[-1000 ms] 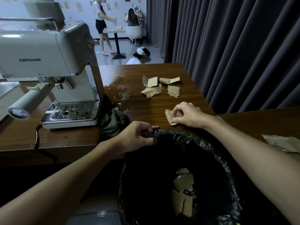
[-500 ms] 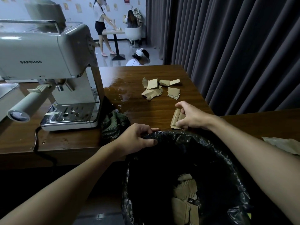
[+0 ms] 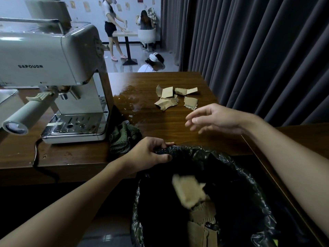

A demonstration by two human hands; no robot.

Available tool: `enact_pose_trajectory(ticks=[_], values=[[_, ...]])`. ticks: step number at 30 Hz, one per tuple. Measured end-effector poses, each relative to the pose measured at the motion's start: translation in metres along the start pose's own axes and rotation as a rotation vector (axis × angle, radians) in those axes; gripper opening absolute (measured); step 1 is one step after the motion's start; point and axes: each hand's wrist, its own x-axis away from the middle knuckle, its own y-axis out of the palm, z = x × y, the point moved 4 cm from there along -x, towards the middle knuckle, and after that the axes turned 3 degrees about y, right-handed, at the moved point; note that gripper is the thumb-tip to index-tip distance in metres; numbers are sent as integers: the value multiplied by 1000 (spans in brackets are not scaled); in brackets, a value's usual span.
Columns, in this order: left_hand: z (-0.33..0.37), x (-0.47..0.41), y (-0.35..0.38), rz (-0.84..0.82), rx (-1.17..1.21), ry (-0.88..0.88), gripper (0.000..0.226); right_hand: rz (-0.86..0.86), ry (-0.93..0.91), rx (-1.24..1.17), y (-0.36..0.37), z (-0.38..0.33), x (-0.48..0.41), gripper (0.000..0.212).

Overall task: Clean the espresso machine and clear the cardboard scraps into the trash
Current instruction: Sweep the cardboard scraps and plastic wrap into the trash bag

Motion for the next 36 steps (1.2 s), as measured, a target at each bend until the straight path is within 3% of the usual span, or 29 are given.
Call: enact_pose_trajectory(ticks=[3, 9, 15, 19, 27, 31, 36], values=[[0, -1, -2, -19, 2, -4, 23, 327, -11, 246, -9, 11, -32, 43], [-6, -2, -2, -4, -2, -6, 38, 445, 127, 518, -21, 28, -83, 69], [-4, -2, 2, 6, 11, 23, 22, 445, 186, 687, -30, 31, -96, 61], [-7, -2, 0, 20, 18, 26, 26, 669, -2, 714, -32, 19, -87, 38], [-7, -2, 0, 10, -9, 13, 24, 497, 61, 681, -30, 35, -70, 26], [-8, -2, -1, 1, -3, -9, 30, 454, 56, 421, -29, 26, -57, 55], [-5, 0, 0, -9, 4, -22, 30, 246, 48, 47, -23, 4, -23, 29]])
